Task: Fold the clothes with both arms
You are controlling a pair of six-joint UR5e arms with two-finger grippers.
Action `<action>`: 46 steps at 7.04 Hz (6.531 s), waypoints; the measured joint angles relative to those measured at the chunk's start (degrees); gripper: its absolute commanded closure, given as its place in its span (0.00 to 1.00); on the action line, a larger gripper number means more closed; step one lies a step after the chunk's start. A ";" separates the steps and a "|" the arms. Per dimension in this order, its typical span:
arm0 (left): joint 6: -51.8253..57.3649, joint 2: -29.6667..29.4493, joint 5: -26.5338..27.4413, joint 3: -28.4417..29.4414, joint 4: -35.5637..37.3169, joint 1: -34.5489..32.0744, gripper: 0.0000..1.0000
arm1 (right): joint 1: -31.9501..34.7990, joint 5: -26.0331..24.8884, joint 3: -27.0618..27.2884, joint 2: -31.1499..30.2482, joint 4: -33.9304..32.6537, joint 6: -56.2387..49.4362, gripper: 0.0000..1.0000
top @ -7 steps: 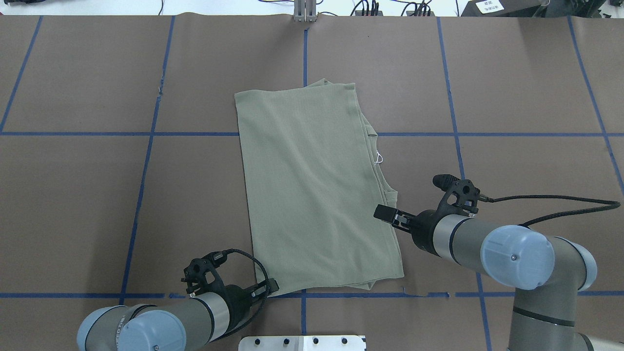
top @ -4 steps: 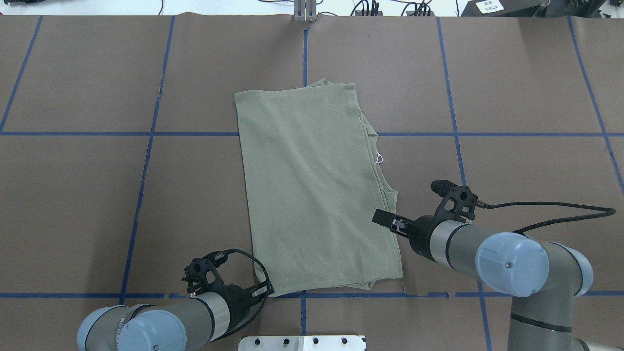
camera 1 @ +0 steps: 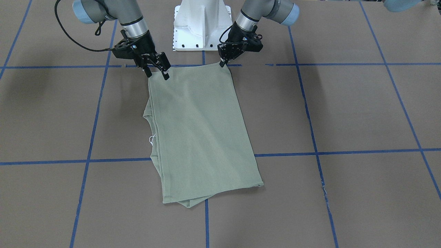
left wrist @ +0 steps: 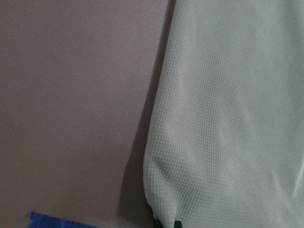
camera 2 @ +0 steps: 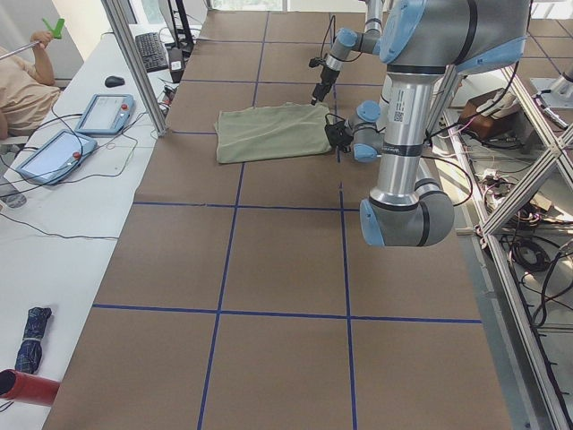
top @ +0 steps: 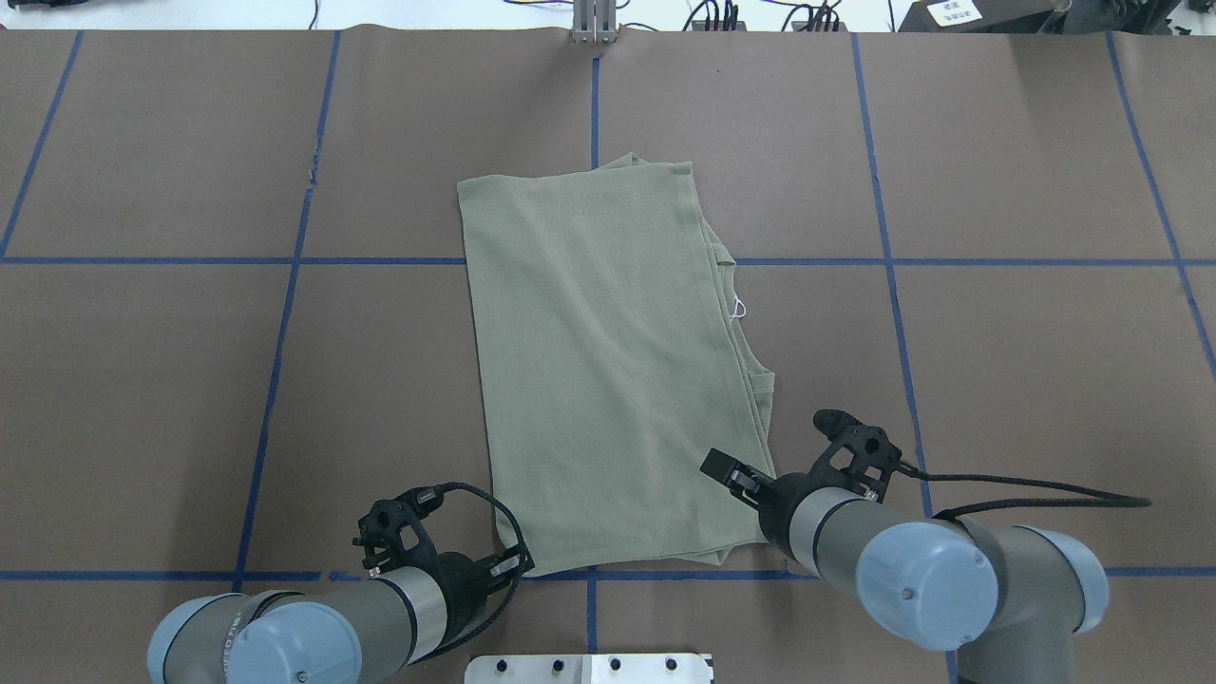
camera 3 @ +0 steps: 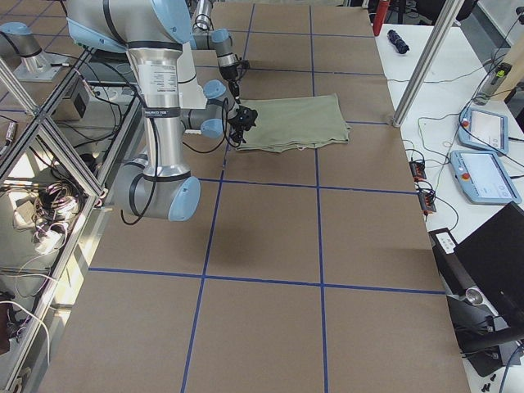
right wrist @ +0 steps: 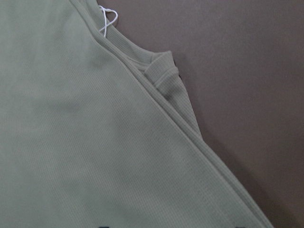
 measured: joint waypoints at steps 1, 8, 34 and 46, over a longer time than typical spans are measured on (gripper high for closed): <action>-0.03 0.00 0.01 -0.03 -0.03 0.01 1.00 | -1.34 -0.28 -0.14 2.51 -4.97 2.16 0.10; 0.02 0.00 0.09 -0.09 -0.06 0.05 1.00 | -3.44 -2.24 -2.85 4.48 -8.85 3.48 0.23; 33.17 -12.00 -13.85 11.48 12.26 -29.78 0.01 | 18.86 8.18 -31.68 35.49 -15.99 -13.49 0.01; 49.87 -11.25 -25.66 9.81 11.54 -35.21 0.00 | 19.57 7.83 -36.87 36.02 -18.01 -34.96 0.00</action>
